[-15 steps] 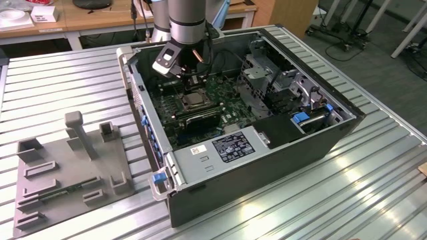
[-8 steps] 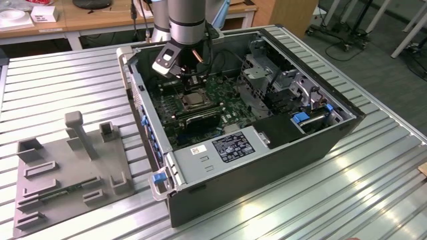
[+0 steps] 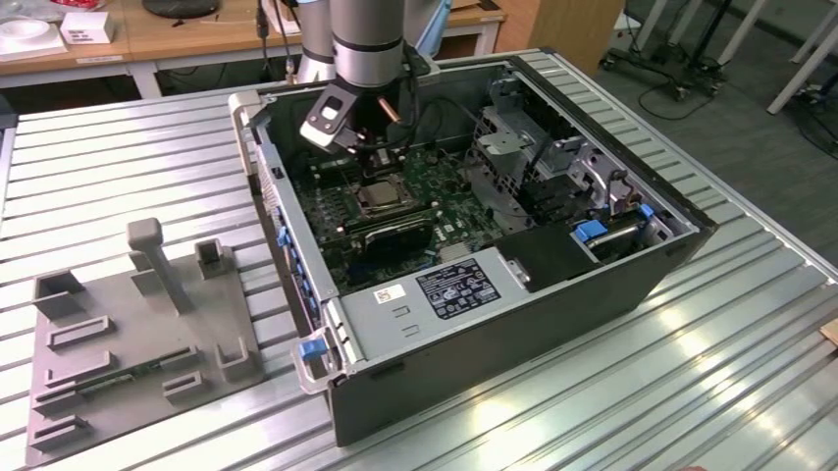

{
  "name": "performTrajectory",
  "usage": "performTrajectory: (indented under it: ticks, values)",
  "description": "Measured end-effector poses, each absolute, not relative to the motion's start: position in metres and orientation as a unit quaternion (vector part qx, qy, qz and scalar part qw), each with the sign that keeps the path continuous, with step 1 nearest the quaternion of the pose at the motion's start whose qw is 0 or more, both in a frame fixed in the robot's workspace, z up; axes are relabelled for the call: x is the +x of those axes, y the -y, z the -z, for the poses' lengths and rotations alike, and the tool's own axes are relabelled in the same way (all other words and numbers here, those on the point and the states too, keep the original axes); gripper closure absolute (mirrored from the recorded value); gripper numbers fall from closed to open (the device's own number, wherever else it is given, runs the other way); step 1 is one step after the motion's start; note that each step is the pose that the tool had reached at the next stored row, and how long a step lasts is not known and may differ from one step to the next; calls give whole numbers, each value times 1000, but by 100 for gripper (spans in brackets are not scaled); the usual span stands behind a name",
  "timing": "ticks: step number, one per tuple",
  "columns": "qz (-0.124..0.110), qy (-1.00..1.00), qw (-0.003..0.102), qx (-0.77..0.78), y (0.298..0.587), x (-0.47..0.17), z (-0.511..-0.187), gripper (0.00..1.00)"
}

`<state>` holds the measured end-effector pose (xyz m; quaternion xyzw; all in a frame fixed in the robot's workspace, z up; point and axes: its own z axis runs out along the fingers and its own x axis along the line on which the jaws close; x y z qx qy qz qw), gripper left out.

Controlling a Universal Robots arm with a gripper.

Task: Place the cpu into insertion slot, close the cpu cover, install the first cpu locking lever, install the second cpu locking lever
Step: 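Close the cpu cover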

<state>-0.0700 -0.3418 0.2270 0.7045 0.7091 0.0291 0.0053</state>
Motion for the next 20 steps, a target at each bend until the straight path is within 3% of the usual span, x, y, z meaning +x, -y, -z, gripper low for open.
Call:
performTrajectory:
  ticks: [20]
  values:
    - [-29,-783,2,622,342,-70,-226,89]
